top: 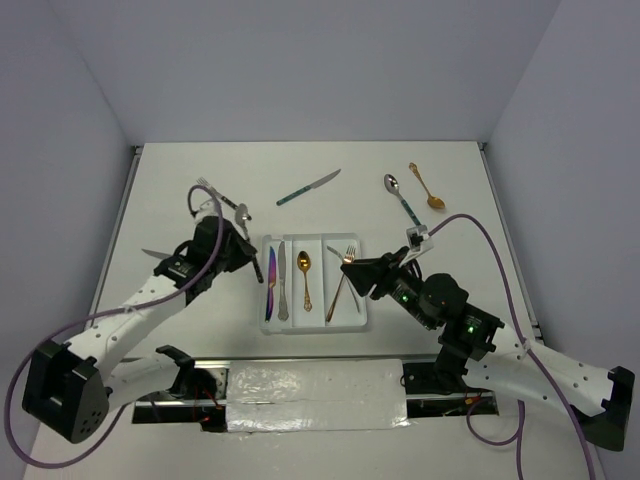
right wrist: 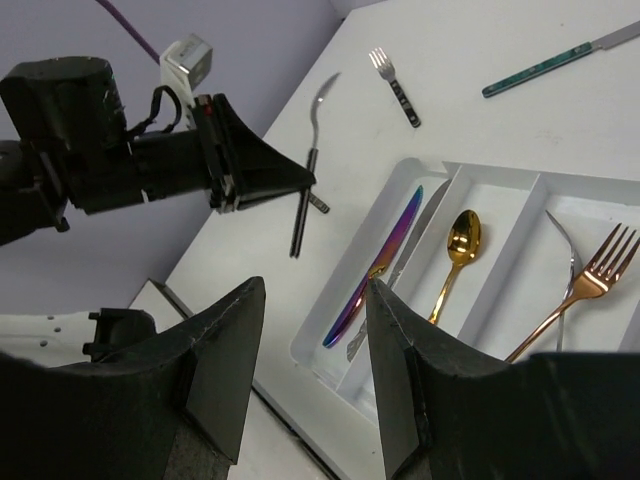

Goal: Sort the eating utensils into containers

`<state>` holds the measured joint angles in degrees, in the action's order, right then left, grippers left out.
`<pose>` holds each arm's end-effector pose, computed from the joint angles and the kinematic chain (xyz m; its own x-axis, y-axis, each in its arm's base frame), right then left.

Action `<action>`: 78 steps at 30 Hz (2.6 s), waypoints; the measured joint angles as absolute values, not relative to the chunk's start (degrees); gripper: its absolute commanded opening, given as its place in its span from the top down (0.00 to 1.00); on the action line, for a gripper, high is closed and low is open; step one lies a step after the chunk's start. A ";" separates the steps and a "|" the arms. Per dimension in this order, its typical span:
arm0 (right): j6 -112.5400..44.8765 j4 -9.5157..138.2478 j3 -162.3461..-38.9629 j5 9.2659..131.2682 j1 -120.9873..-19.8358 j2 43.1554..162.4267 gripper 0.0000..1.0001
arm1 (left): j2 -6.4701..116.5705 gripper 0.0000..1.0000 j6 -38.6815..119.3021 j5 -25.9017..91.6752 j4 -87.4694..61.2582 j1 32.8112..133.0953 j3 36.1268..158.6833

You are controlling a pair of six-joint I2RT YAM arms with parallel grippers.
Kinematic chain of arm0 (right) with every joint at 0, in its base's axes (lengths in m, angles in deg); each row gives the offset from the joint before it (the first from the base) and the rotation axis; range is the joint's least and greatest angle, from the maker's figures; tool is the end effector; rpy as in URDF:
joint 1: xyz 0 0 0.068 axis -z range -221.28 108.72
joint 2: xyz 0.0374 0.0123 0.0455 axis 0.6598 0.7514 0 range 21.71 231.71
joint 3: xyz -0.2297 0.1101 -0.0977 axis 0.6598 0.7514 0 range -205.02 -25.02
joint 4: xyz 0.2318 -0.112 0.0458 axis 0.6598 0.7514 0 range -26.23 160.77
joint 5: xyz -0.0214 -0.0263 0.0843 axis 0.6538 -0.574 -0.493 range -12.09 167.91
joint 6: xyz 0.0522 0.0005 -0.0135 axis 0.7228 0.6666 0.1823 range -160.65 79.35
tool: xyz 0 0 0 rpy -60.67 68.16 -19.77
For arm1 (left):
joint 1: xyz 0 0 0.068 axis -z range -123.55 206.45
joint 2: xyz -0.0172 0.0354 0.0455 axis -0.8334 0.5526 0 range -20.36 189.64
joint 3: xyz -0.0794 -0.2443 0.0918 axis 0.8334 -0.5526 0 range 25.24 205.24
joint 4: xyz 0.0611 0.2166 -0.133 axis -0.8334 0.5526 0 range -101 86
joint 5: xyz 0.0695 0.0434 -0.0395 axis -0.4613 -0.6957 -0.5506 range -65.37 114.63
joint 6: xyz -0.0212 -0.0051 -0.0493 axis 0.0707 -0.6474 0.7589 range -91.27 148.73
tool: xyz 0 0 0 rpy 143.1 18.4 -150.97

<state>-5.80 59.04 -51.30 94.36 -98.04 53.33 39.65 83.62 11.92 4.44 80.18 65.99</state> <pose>0.0922 0.1223 0.2877 -0.3745 0.4285 -0.8223 -0.5275 0.6309 0.5689 0.2123 -0.0849 0.2561 -0.4853 -0.6584 -0.5754 -0.2958 0.7429 -0.6005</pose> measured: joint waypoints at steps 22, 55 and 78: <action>-5.88 59.02 -51.30 95.67 -98.01 53.24 0.48 | 57.31 1.00 81.22 21.90 -26.44 99.30 57.68; -5.99 59.04 -51.30 95.71 -98.01 53.26 0.48 | 58.76 0.46 84.39 14.25 -20.17 104.42 60.39; -6.21 58.78 -51.24 95.91 -98.01 52.28 0.48 | 51.72 0.46 105.94 -9.98 30.14 78.41 86.66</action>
